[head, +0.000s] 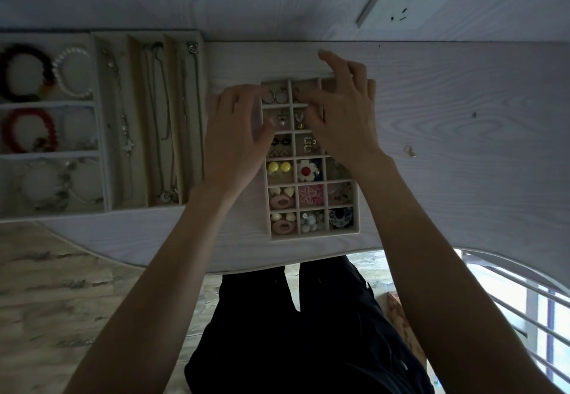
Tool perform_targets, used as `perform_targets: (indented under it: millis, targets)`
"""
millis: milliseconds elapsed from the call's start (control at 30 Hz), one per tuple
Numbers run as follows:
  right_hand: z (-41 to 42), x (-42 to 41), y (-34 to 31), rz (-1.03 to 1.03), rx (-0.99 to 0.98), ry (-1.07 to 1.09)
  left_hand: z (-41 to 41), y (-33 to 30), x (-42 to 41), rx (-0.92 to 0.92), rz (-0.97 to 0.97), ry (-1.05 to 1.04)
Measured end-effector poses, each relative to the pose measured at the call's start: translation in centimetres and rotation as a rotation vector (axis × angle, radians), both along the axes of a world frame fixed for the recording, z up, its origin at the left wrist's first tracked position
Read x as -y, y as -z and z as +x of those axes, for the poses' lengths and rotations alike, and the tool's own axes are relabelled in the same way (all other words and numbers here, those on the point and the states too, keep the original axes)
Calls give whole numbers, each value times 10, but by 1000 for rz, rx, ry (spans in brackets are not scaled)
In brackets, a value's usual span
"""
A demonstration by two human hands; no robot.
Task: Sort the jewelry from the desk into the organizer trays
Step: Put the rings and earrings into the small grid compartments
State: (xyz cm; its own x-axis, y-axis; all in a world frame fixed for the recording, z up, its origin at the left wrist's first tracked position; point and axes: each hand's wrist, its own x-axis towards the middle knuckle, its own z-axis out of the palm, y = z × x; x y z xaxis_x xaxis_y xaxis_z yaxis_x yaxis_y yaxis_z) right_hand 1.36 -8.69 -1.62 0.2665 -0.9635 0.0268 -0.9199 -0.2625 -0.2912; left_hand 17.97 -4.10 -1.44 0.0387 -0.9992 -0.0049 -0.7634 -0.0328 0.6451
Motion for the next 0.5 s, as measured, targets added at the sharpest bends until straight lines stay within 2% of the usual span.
perform_targets:
  millis: [367, 500]
  targets:
    - [2, 4, 4, -56, -54, 19, 0, 1, -2, 12, 11, 11]
    - [0, 4, 3, -89, -5, 24, 0, 2, -2, 22, 16, 7]
